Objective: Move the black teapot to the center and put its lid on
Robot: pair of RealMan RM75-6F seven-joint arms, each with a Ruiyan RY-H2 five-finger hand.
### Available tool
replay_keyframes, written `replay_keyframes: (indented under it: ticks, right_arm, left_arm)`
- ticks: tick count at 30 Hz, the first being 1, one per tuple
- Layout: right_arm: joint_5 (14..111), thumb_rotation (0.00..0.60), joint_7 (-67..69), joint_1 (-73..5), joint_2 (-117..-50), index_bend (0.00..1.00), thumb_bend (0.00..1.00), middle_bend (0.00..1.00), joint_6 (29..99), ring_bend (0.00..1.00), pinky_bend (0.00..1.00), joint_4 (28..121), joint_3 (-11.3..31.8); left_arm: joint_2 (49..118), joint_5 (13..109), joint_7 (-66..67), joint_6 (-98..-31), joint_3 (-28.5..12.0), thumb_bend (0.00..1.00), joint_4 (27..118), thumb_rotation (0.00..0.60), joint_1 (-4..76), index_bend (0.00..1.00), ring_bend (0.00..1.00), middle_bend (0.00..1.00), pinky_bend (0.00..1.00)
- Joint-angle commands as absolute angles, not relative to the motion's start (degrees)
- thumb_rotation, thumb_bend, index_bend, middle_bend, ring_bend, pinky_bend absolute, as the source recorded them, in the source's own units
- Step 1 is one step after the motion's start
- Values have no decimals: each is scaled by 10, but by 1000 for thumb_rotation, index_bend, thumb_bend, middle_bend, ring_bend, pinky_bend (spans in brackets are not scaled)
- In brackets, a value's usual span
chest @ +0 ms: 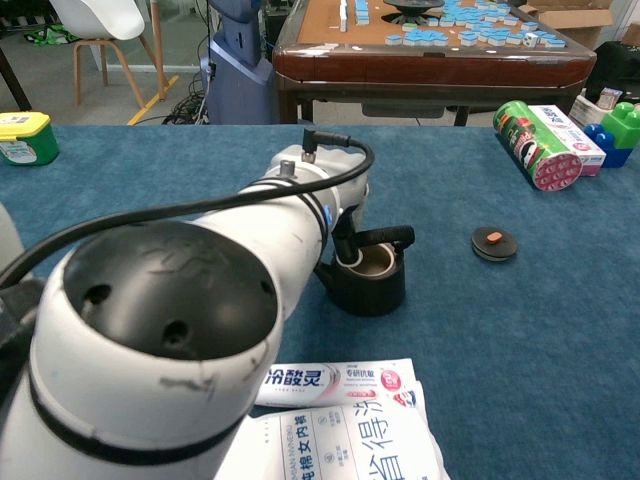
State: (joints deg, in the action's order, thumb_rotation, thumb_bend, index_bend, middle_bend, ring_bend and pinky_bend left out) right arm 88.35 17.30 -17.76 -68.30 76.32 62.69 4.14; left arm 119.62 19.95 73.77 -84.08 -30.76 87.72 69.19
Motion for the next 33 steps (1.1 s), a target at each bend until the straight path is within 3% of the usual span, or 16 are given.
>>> replay_keyframes:
  ticks: [1, 7, 15, 33]
  right_arm:
    - [884, 600, 175, -179, -685, 98, 407, 0, 762, 0, 0, 624, 41]
    - [884, 600, 183, -182, -694, 98, 407, 0, 759, 0, 0, 610, 41]
    - [894, 600, 201, -192, -705, 98, 407, 0, 760, 0, 0, 593, 40]
    - [900, 600, 186, -178, -690, 98, 407, 0, 783, 0, 0, 625, 30]
  left_arm:
    - [1196, 193, 741, -842, -308, 273, 875, 600, 694, 400, 0, 37, 0]
    - [1186, 130, 784, -863, -329, 256, 910, 600, 697, 358, 0, 0, 0]
    - [1176, 47, 850, -942, -344, 257, 975, 600, 709, 336, 0, 0, 0]
    - [1169, 107, 828, -1011, -297, 257, 1042, 600, 712, 354, 0, 0, 0]
